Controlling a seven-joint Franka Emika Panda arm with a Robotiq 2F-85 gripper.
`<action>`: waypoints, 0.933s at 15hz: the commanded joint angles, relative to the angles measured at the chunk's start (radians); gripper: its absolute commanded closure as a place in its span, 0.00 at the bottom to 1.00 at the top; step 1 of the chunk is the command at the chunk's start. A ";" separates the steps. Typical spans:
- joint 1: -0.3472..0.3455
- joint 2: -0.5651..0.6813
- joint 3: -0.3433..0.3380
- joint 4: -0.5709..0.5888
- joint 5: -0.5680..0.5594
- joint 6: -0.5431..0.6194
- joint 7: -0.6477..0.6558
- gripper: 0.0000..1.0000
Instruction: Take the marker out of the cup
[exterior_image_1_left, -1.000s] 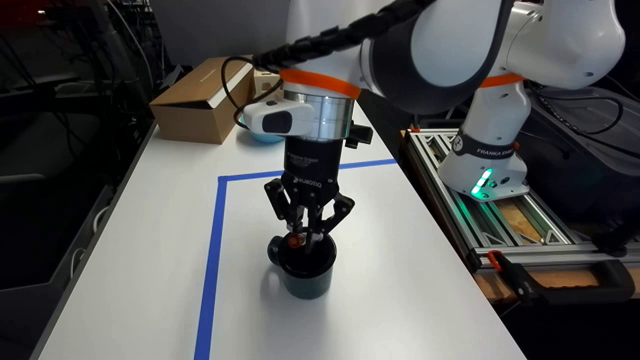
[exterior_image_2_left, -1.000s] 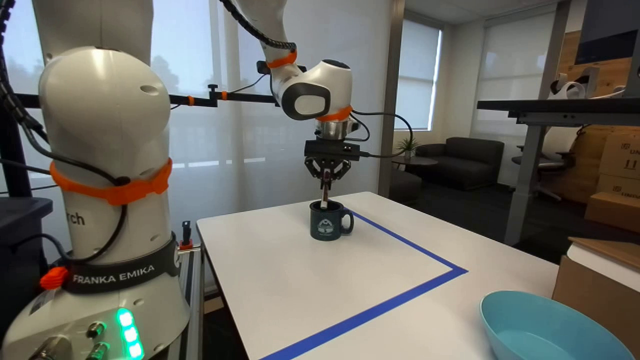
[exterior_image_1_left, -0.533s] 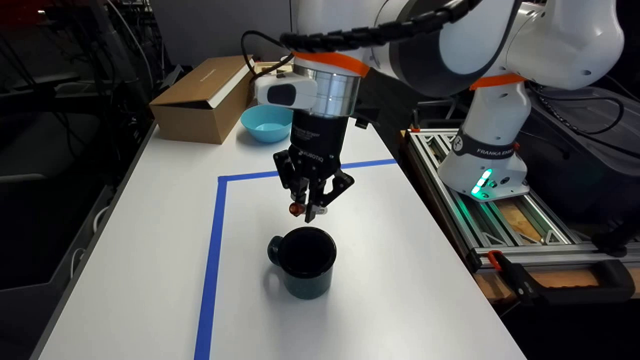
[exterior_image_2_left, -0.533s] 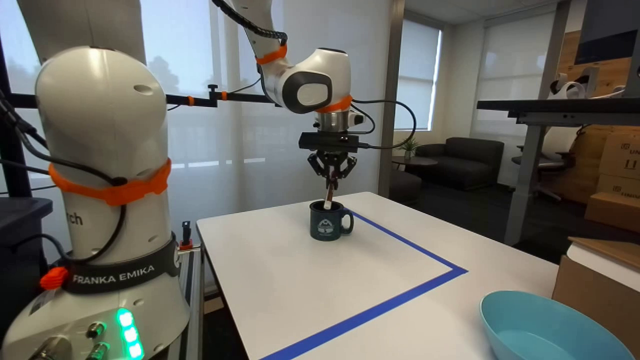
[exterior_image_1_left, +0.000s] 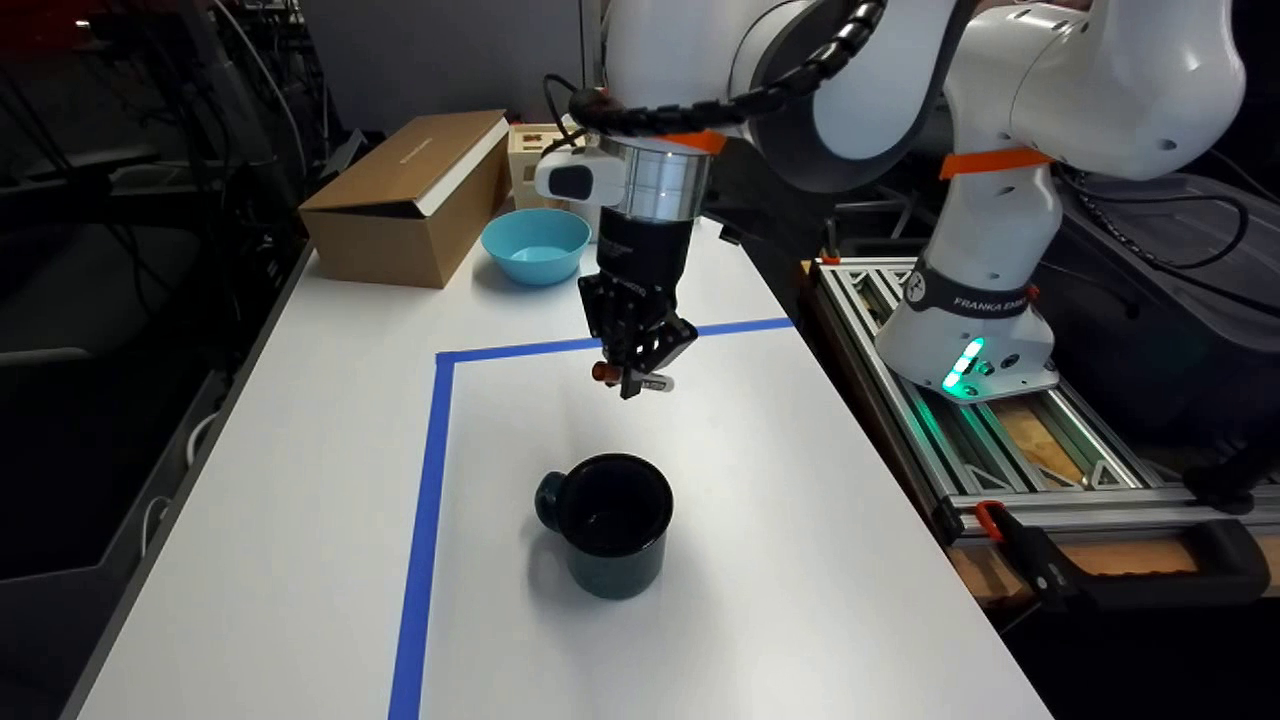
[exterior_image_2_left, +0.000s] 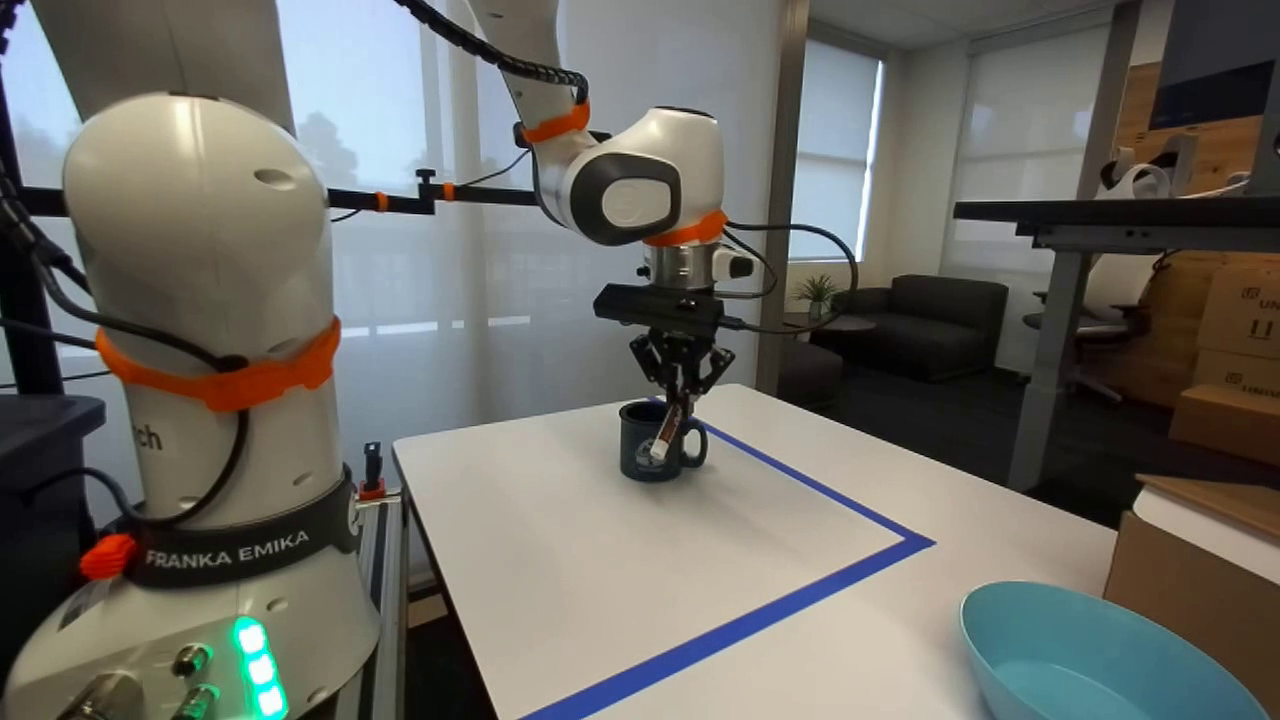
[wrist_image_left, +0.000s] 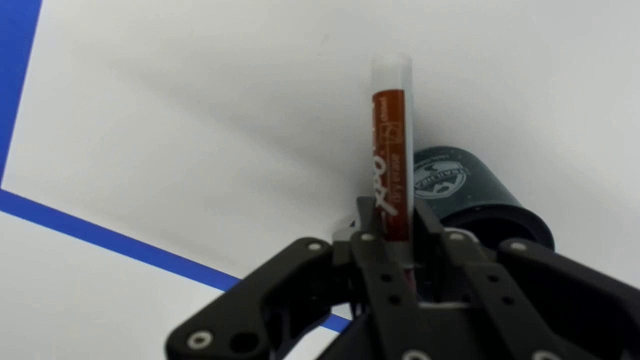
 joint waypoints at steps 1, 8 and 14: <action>0.011 0.026 -0.039 -0.022 0.071 0.065 -0.029 0.95; 0.008 0.155 -0.050 0.013 0.413 0.161 -0.281 0.95; -0.024 0.282 -0.035 0.072 0.606 0.179 -0.442 0.95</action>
